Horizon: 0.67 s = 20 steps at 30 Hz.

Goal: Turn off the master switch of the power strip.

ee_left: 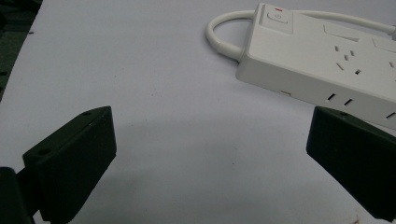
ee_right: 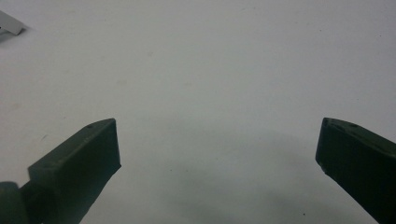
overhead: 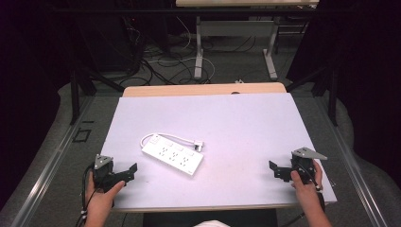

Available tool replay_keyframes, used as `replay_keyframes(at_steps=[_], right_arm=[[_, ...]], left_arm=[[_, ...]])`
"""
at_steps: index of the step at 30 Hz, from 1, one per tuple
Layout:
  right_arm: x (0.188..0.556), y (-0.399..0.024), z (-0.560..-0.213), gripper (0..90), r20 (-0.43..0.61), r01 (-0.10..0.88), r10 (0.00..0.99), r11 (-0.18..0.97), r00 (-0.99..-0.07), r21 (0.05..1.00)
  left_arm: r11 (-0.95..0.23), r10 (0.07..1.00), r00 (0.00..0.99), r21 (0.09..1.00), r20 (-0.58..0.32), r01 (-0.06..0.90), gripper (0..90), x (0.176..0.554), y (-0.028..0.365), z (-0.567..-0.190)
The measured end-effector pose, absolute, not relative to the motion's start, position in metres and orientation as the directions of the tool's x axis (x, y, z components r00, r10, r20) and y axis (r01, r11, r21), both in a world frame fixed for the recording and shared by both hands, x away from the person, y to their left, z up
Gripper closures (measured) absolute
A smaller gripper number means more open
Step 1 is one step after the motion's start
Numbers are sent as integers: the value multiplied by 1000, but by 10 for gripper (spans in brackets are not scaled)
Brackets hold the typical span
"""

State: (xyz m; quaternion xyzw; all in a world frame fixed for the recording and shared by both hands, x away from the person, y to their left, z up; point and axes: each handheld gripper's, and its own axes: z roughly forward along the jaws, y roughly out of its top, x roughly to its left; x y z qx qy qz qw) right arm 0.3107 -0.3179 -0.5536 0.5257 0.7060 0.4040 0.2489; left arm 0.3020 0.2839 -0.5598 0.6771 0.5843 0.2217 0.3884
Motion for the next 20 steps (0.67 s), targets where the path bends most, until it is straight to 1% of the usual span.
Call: replay_keyframes(at_steps=[20], right_arm=[[312, -318, -555, 0, 82, 547, 942, 117, -325, 829]], left_arm=[[19, 961, 205, 784, -185, 620, 27, 302, 287, -560]])
